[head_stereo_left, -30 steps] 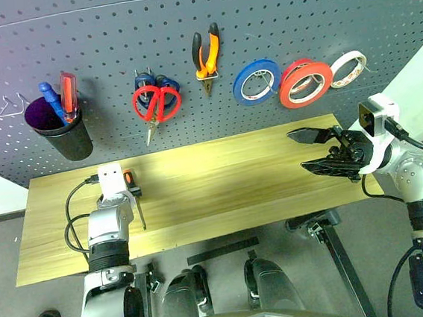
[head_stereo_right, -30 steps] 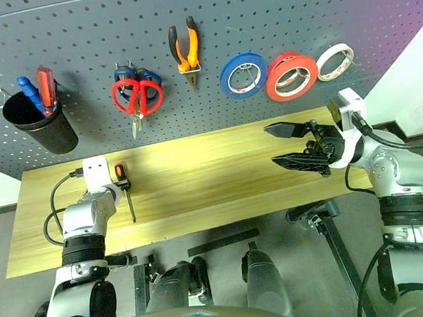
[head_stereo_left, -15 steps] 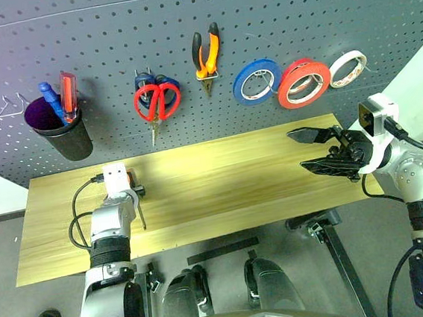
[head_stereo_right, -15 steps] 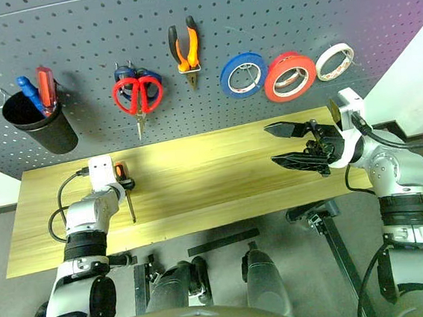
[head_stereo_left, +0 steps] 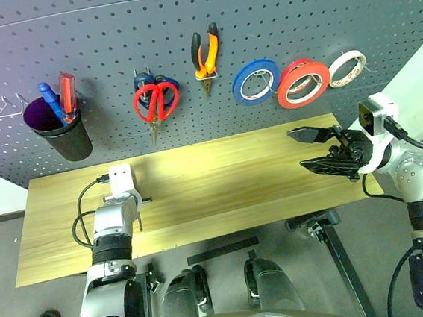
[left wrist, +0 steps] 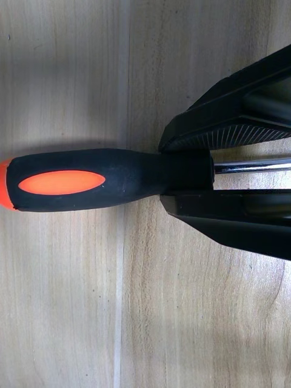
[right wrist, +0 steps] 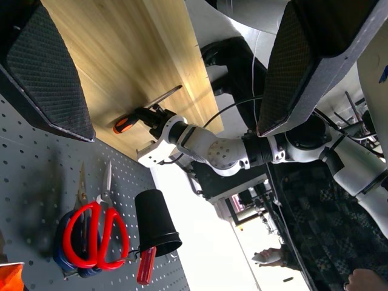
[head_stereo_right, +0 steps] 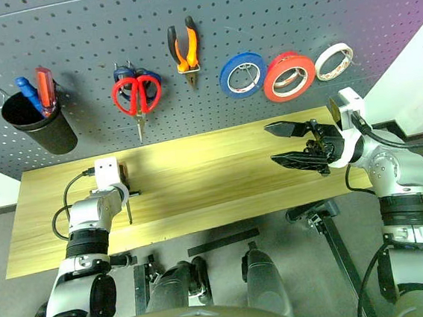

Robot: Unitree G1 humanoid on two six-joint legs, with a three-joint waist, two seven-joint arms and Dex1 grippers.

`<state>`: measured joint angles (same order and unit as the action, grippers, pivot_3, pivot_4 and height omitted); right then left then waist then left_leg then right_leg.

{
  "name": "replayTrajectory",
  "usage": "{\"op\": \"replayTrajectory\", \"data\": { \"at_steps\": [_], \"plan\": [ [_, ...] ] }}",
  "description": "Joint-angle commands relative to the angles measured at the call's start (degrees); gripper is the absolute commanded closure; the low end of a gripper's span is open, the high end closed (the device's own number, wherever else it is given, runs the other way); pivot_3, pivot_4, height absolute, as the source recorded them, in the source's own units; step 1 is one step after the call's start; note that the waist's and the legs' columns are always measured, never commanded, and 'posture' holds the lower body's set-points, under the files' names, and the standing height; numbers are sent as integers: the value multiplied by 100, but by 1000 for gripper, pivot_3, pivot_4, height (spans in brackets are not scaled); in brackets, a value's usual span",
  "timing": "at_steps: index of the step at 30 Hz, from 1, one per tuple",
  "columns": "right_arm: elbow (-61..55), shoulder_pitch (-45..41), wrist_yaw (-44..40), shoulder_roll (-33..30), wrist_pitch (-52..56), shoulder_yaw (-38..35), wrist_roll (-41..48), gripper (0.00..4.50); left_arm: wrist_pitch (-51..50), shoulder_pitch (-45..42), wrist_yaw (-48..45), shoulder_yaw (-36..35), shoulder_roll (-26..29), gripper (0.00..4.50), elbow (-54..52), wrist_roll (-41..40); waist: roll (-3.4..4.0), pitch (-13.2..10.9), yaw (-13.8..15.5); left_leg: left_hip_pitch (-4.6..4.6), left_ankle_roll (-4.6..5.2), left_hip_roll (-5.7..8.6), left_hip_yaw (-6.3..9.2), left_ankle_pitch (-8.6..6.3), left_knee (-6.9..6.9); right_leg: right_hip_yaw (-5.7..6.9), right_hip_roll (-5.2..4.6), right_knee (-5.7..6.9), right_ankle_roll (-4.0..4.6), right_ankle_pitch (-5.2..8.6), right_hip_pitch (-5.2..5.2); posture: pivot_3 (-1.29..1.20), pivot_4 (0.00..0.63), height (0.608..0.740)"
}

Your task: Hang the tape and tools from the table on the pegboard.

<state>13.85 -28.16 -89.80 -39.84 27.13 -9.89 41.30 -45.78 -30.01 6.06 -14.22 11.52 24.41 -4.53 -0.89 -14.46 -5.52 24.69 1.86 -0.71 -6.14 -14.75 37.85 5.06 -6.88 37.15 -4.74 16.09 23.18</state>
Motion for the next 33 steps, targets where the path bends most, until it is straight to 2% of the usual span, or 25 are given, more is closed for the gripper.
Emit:
{"op": "replayTrajectory", "data": {
  "at_steps": [1,3,6,14,19,23,27,33],
  "plan": [
    [-74,-71,8,-86,-32,-175,60,0,273,239,181,69,-19,3970,-288,149,0,0,0,0,0,0,0,0,0,0,0,0,0,0,0,-287,257,740],
    [-65,-70,4,-80,-47,-174,56,0,504,503,158,362,-17,3970,-655,344,0,0,-10,0,-1,0,0,0,-1,0,-1,-2,0,0,0,-279,250,740],
    [-57,-76,-2,-70,-80,-173,44,0,430,834,-368,308,-146,3970,-1253,-103,1,-1,-3,0,-9,0,-1,-4,-3,2,-1,-5,0,0,2,-278,251,740],
    [48,-138,-51,-66,-103,-149,17,0,2108,2019,-411,1124,152,3970,-2217,761,4,-2,-8,0,-2,1,-2,-9,-11,7,-11,-14,1,1,4,-264,250,740],
    [140,-191,-91,-60,-139,-125,-14,0,2308,2585,-574,1230,151,3970,-2820,777,11,-7,0,1,0,1,-3,-9,-18,11,-16,-18,3,2,7,-258,249,740],
    [214,-230,-120,-45,-175,-110,-41,0,2649,2927,-587,1407,261,3970,-3073,1054,13,-8,1,1,3,3,-2,-11,-22,15,-20,-25,4,2,6,-255,248,740],
    [287,-266,-142,-34,-217,-89,-63,0,3520,3217,-590,1599,525,3970,-3326,1443,15,-9,-5,1,5,4,-3,-9,-33,17,-21,-33,4,2,8,-250,247,740],
    [378,-319,-176,-20,-259,-72,-93,0,4379,3397,-478,1530,463,3970,-3584,1560,19,-10,-2,0,19,5,-3,-1,-65,39,-27,-75,6,-1,1,-246,244,740]
  ]
}}
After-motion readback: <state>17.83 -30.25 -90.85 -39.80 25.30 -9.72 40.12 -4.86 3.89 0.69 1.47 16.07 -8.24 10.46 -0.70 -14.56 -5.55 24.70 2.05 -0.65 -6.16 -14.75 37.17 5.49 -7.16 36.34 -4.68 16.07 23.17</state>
